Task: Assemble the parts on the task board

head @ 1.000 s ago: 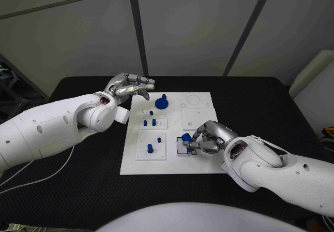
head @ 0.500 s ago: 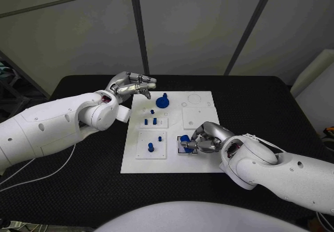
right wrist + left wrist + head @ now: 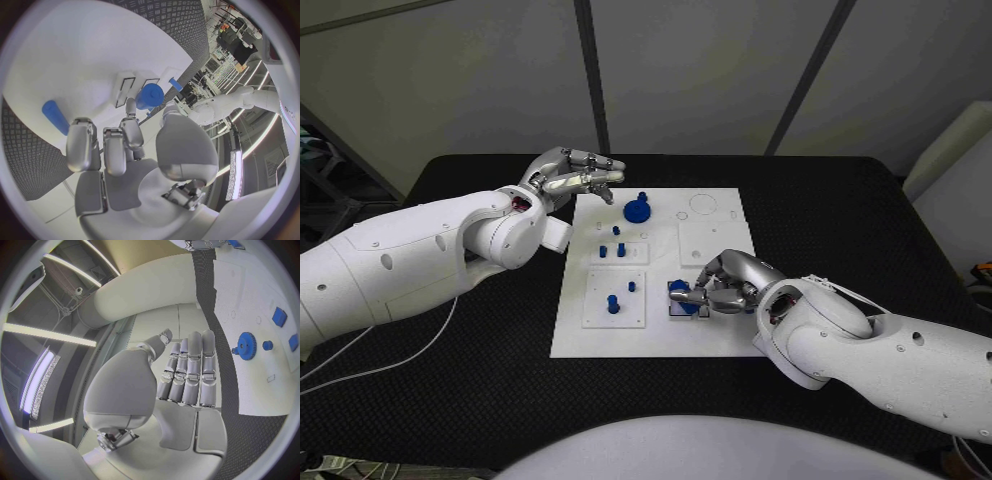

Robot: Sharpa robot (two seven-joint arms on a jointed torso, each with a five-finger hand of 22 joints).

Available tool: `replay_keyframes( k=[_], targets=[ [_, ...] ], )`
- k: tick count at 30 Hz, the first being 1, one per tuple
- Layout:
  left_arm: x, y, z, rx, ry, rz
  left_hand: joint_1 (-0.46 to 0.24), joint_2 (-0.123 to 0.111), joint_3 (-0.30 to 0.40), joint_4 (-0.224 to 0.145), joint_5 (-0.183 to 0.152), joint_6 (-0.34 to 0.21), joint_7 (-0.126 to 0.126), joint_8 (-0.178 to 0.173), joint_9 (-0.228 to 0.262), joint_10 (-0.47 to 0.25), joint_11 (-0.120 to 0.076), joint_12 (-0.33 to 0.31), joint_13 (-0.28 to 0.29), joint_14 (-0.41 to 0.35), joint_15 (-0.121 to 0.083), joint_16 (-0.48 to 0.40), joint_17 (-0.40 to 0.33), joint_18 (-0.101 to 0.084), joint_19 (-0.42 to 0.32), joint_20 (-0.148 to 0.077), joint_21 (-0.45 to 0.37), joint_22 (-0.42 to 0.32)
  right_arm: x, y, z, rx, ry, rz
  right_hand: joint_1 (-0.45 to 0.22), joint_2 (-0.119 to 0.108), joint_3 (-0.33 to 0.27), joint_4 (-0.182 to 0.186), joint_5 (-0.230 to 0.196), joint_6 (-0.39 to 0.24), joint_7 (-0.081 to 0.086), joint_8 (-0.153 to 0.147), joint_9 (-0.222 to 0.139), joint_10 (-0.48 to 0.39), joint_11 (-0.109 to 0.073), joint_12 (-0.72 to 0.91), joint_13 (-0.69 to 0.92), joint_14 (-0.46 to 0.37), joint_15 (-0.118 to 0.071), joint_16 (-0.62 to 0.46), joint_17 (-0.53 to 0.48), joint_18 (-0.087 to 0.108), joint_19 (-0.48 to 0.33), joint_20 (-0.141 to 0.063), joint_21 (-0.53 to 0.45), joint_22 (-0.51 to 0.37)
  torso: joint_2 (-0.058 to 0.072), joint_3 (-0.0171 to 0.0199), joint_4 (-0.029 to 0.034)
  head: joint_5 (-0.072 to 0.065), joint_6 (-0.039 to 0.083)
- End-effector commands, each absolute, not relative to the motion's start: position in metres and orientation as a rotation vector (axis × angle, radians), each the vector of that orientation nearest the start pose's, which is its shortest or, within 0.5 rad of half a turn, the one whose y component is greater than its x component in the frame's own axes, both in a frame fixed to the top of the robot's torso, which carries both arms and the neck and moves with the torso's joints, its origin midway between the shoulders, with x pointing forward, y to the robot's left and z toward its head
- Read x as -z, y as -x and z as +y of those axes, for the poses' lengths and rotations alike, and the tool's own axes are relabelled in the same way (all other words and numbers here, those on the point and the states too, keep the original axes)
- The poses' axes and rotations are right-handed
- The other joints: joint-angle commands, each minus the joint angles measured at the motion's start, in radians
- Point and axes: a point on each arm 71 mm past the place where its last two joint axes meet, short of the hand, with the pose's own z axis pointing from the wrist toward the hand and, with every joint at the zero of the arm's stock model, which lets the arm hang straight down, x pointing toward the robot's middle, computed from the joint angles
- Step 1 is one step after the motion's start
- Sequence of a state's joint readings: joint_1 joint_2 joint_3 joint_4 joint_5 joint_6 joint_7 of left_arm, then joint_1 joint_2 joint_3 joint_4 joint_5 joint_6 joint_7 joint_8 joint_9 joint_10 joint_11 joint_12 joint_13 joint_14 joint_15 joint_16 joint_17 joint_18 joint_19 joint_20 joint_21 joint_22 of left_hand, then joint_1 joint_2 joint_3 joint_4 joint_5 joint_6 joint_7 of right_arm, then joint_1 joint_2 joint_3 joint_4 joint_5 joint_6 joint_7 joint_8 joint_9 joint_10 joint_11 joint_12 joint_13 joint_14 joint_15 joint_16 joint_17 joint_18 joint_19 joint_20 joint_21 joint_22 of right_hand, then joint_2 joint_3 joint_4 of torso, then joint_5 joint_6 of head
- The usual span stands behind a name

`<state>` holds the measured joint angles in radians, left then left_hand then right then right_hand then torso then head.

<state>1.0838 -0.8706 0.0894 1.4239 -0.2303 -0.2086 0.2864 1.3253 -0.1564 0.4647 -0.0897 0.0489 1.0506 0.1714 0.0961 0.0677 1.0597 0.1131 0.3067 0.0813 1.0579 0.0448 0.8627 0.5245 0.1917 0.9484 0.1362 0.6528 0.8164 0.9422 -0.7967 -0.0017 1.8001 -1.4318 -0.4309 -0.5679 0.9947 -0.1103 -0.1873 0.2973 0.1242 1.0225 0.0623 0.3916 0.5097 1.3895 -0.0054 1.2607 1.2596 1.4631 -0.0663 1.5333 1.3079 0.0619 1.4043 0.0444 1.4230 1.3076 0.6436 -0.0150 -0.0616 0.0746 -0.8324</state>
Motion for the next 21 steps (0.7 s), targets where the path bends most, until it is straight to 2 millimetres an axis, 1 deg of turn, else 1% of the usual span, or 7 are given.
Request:
replay_keyframes(
  k=[1,5,10,12,15,16,21],
  targets=[
    [0.1976,-0.4988,0.2471,1.451,1.006,1.520,-0.003,0.009,-0.007,0.001,-0.001,-0.002,0.004,-0.006,0.000,-0.008,0.001,0.004,0.001,-0.008,-0.001,-0.003,-0.001,-0.012,0.000,0.010,-0.003,-0.001,0.2522,-0.3841,-0.1269,-0.661,-0.213,1.889,-0.012,0.003,0.008,0.000,-0.007,-0.007,0.000,0.007,0.001,-0.006,-0.003,-0.006,0.000,0.090,-0.003,-0.005,0.180,-0.001,-0.008,0.001,-0.005,0.006,-0.001,0.0003,-0.0008,0.000,0.000],
    [0.1976,-0.4988,0.2473,1.451,1.006,1.520,-0.003,0.009,-0.007,0.001,-0.001,-0.002,0.004,-0.006,0.000,-0.008,0.001,0.004,0.001,-0.008,-0.001,-0.003,-0.001,-0.012,0.000,0.010,-0.003,-0.001,0.2497,-0.3815,-0.1251,-0.684,-0.205,1.880,-0.019,0.012,0.019,-0.001,-0.004,-0.004,-0.001,0.010,0.006,-0.001,-0.004,0.000,0.007,0.090,-0.003,-0.004,0.180,-0.002,-0.006,0.001,-0.004,0.009,-0.001,0.0000,-0.0006,-0.001,0.000],
    [0.1976,-0.4987,0.2481,1.449,1.007,1.519,-0.002,0.009,-0.008,0.001,-0.001,-0.003,0.004,-0.006,0.000,-0.009,0.001,0.005,0.001,-0.009,-0.001,-0.003,-0.002,-0.012,-0.001,0.010,-0.004,-0.002,0.2459,-0.3760,-0.1228,-0.718,-0.181,1.879,-0.004,0.040,0.037,-0.004,0.032,0.004,-0.005,0.016,0.014,0.010,-0.008,0.012,0.021,0.091,-0.006,-0.002,0.185,-0.003,-0.001,-0.001,-0.001,0.015,-0.001,0.0006,-0.0007,0.001,0.000],
    [0.1977,-0.4987,0.2486,1.447,1.008,1.519,-0.002,0.009,-0.008,0.001,-0.001,-0.003,0.004,-0.006,0.000,-0.009,0.001,0.005,0.001,-0.009,-0.001,-0.003,-0.002,-0.012,-0.001,0.010,-0.004,-0.002,0.2454,-0.3746,-0.1226,-0.722,-0.173,1.884,-0.001,0.044,0.038,-0.004,0.039,0.004,-0.006,0.017,0.016,0.012,-0.008,0.014,0.023,0.091,-0.007,-0.002,0.186,-0.003,0.000,-0.001,0.000,0.016,0.000,0.0009,-0.0012,0.001,0.000],
    [0.1977,-0.4988,0.2489,1.446,1.008,1.518,-0.002,0.009,-0.008,0.001,-0.001,-0.003,0.004,-0.006,0.000,-0.009,0.001,0.005,0.001,-0.009,-0.001,-0.003,-0.002,-0.012,-0.001,0.010,-0.004,-0.002,0.2462,-0.3746,-0.1244,-0.718,-0.165,1.892,0.007,0.051,0.038,-0.005,0.052,0.005,-0.007,0.018,0.018,0.013,-0.009,0.014,0.024,0.091,-0.007,-0.002,0.186,-0.003,0.000,-0.002,0.000,0.016,-0.002,-0.0008,-0.0034,0.001,0.001],
    [0.1977,-0.4988,0.2487,1.446,1.008,1.519,-0.002,0.009,-0.008,0.001,-0.001,-0.003,0.004,-0.006,0.000,-0.009,0.001,0.005,0.001,-0.009,-0.001,-0.003,-0.002,-0.012,-0.001,0.010,-0.004,-0.002,0.2465,-0.3748,-0.1255,-0.714,-0.165,1.894,0.009,0.053,0.038,-0.005,0.056,0.005,-0.007,0.018,0.019,0.013,-0.009,0.014,0.024,0.091,-0.008,-0.002,0.186,-0.003,0.000,-0.003,0.000,0.017,-0.002,-0.0013,-0.0019,0.000,0.001],
    [0.1976,-0.4986,0.2486,1.447,1.008,1.519,-0.002,0.009,-0.008,0.001,-0.001,-0.003,0.004,-0.006,0.000,-0.009,0.001,0.005,0.001,-0.009,-0.001,-0.003,-0.002,-0.012,-0.001,0.010,-0.004,-0.002,0.2479,-0.3762,-0.1314,-0.694,-0.158,1.897,0.058,0.064,0.039,-0.015,0.085,0.004,-0.008,0.017,0.025,0.015,-0.010,0.014,0.027,0.092,-0.009,-0.002,0.186,-0.004,0.001,-0.004,0.000,0.019,-0.002,-0.0007,-0.0007,-0.001,0.003]
  ],
)
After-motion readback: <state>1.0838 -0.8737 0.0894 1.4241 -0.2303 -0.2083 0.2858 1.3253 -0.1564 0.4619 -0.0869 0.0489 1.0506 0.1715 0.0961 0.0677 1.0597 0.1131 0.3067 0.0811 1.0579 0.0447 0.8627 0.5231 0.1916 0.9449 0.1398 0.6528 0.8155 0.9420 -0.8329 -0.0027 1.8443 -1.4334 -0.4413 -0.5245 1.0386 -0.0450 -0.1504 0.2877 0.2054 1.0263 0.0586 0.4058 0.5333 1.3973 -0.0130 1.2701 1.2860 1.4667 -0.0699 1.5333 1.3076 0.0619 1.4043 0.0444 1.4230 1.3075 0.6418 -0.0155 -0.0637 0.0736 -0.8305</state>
